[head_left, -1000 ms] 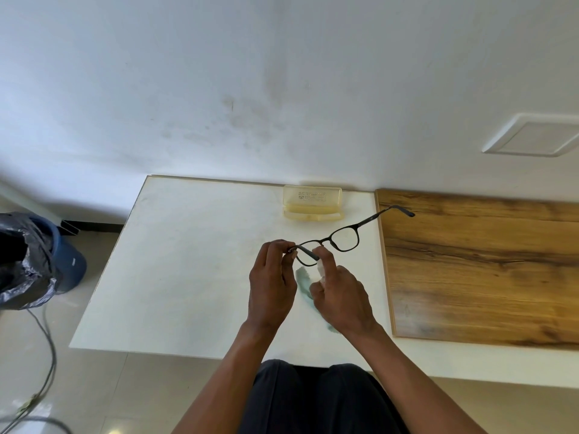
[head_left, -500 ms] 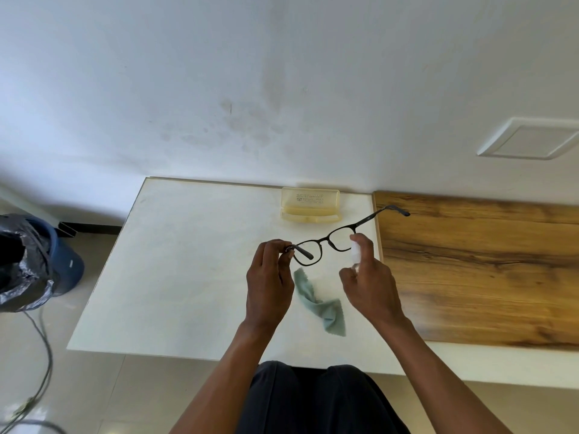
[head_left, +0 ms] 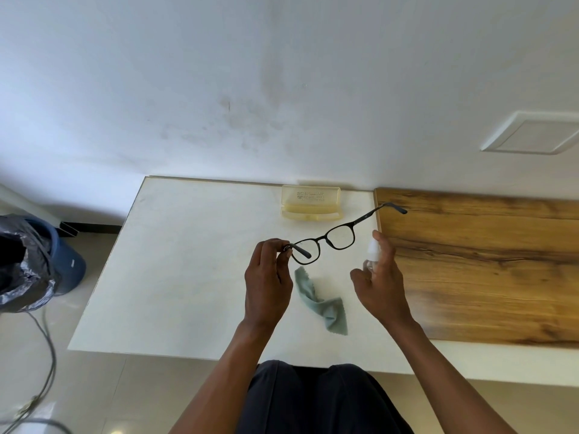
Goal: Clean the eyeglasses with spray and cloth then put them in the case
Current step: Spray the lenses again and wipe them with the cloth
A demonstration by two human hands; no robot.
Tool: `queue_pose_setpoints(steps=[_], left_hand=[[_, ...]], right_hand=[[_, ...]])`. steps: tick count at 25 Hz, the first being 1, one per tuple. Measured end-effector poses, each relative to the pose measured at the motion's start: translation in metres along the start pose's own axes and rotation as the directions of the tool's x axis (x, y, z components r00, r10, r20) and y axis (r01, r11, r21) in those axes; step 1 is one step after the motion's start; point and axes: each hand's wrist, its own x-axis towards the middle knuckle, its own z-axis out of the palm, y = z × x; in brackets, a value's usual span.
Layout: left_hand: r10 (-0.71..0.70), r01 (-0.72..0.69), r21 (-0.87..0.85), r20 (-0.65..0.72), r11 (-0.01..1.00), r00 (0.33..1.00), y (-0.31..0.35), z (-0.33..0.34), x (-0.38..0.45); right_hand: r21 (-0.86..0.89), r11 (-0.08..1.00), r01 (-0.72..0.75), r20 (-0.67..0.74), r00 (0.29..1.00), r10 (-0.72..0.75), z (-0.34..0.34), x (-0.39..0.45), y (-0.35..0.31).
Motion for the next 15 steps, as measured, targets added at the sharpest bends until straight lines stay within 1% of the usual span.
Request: queue_pose_setpoints(steps=[1,3,6,8,11,15], left_hand=[[-0.002,0.002,0.002,-0.001,1.0,1.0,0.0,0.0,0.0],[-0.012,0.012,0.005,-0.005,1.0,1.0,-0.001,0.0,-0.001],[-0.037,0.037,0.002,-0.011,0.999,0.999,-0.003,0.0,-0.002],[-0.044,0.044,0.001,-0.008,0.999,0.999,-0.003,0.0,-0.003],[-0.054,0.054,0.003,-0.009,0.999,0.998,-0.005,0.0,-0.004],[-0.071,0.071,0.007,-0.015,0.997,0.997,-0.007,0.0,-0.007]], right_hand=[[0.031,0.999,-0.029,0.012,1.0,0.029,0.0,0.0,0.006],[0.031,0.997,-0.068,0.003,0.998,0.068,0.001,0.002,0.019],[-0.05,0.991,-0.124,-0.067,0.99,0.12,0.002,0.002,0.038],[-0.055,0.986,-0.157,-0.136,0.98,0.148,0.004,-0.001,0.047],[-0.048,0.985,-0.163,-0.187,0.971,0.152,0.007,-0.005,0.054],[-0.043,0.987,-0.154,-0.192,0.971,0.143,0.012,-0.007,0.058]])
